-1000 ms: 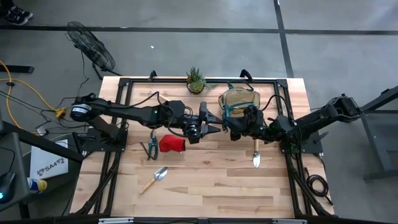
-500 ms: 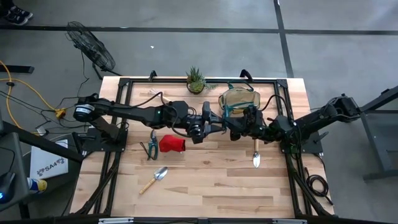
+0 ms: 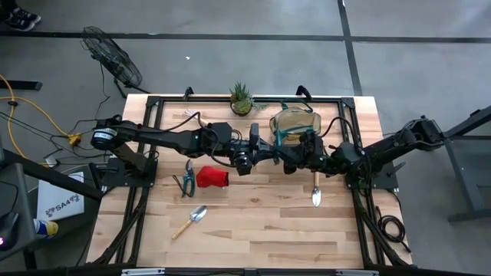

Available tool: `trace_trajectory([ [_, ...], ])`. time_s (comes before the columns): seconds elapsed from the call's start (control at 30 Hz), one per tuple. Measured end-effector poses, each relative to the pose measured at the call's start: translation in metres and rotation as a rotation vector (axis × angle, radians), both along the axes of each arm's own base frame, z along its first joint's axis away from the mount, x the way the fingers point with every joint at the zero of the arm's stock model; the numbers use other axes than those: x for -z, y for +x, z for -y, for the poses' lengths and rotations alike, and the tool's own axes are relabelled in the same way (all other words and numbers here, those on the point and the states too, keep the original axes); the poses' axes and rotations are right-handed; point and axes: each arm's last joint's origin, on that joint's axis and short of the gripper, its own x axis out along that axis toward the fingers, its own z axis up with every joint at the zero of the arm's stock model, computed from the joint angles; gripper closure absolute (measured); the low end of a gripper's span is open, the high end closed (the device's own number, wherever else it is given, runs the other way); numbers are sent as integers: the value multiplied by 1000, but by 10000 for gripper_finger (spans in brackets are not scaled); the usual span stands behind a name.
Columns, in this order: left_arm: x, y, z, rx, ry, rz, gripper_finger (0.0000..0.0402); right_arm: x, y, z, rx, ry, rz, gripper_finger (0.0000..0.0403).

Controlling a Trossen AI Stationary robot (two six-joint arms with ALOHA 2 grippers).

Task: Pick & Place Garden tools in Gardening bag
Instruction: Put the right green shear scissors into the light brown gardening bag

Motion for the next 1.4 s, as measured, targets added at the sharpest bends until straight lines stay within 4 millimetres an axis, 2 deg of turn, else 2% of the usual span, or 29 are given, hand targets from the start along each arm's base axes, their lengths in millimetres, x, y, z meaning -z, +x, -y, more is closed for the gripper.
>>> trace_trajectory([
  [0.17,-1,0,0,1,-9,14,363,-1,0,0,-2,-1,6,358],
  [0.4,-1,0,0,-2,-54,13,363,-1,0,0,-14,-6,8,355],
  [0.93,1,1,-1,-52,-56,6,363,-1,0,-1,-36,-48,6,274],
  [1.4,-2,-2,-7,-237,-54,17,363,-3,-1,-4,-104,-136,21,268],
])
